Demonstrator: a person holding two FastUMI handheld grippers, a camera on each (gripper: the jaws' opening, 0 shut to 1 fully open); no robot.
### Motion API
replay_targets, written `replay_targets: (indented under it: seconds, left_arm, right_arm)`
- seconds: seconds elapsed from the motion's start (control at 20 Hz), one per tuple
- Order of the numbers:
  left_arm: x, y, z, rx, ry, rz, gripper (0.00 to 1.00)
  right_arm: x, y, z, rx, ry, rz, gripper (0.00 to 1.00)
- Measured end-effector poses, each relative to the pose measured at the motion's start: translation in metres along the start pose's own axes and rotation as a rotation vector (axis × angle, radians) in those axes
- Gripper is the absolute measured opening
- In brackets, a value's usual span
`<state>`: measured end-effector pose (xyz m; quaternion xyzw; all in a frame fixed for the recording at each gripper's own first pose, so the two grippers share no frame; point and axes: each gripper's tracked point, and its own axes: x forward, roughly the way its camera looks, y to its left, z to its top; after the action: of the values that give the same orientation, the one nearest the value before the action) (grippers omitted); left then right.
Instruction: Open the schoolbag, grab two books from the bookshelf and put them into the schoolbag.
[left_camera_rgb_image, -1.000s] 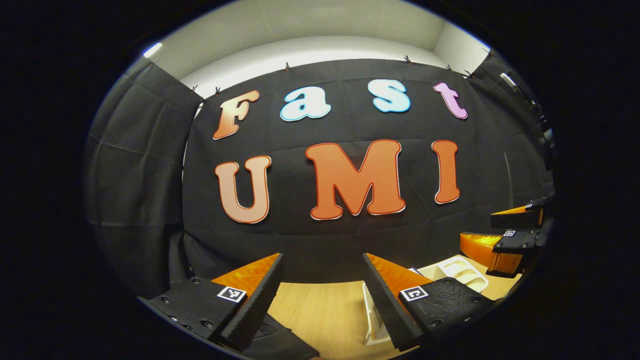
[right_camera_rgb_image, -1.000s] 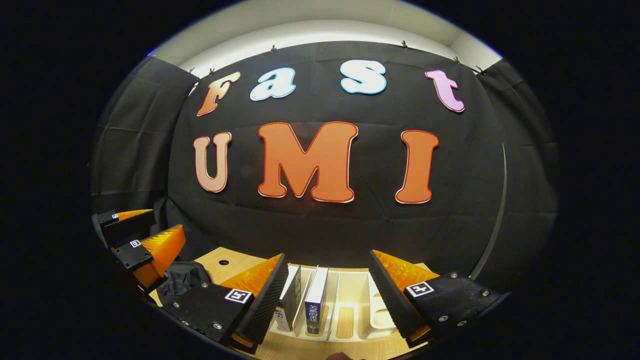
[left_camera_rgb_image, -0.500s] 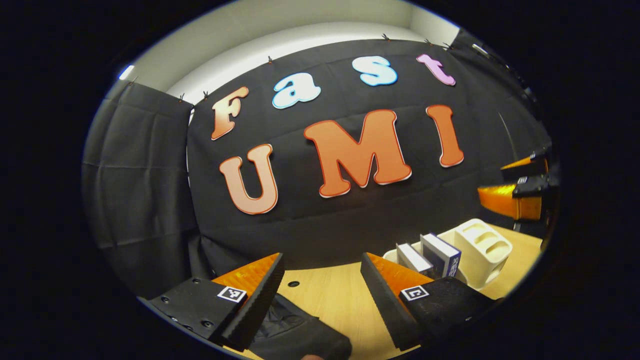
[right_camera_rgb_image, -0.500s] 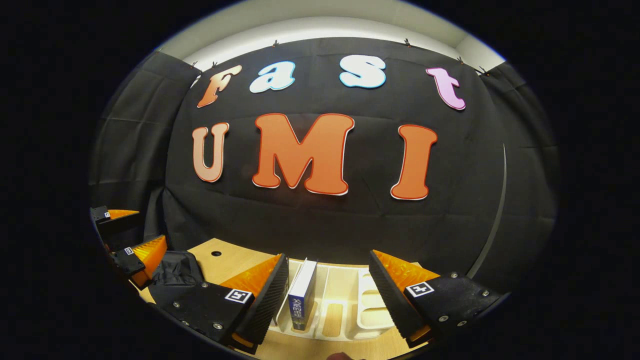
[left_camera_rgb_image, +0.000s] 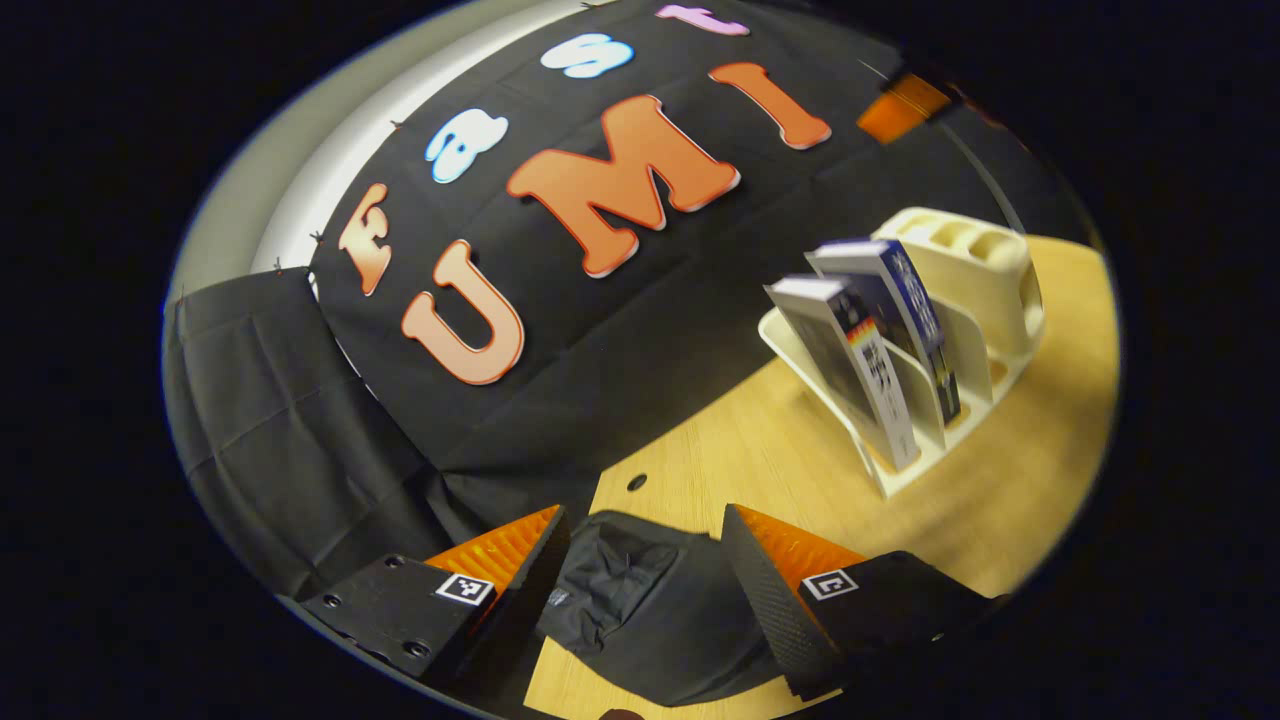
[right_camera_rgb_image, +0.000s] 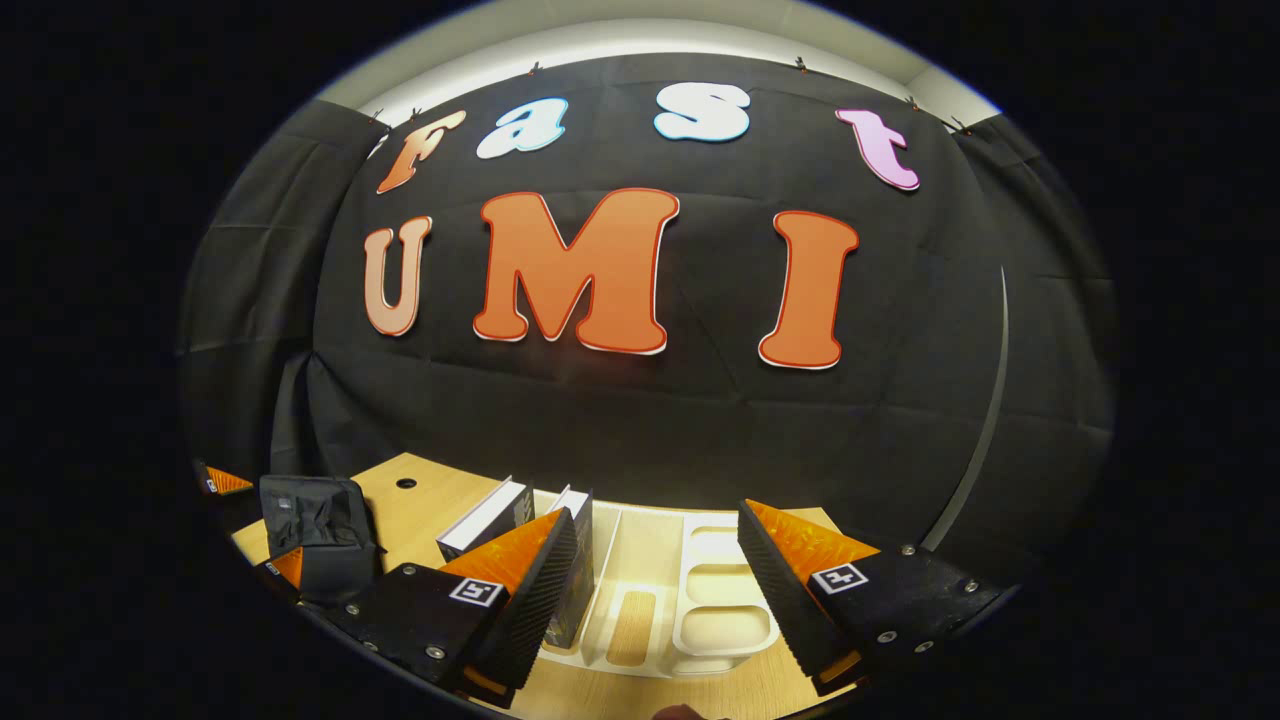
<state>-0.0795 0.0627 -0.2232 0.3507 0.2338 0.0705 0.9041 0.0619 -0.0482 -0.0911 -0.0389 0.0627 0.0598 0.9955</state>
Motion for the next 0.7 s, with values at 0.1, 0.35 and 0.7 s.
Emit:
replay_targets:
  seconds: [0.1,0.35,0.7]
  left_arm:
    - [-0.003,-0.019,-0.028,0.063,0.048,-0.015,0.96]
    - [-0.018,-0.071,-0.107,0.172,0.217,-0.068,0.97]
    - [-0.006,-0.079,-0.159,0.259,0.335,-0.037,0.97]
  right_arm:
    - [0.001,-0.001,-0.008,-0.004,0.016,0.014,0.96]
    - [0.0,-0.002,-0.014,-0.013,0.022,0.036,0.96]
    - [0.001,-0.018,-0.01,-0.008,0.008,0.015,0.96]
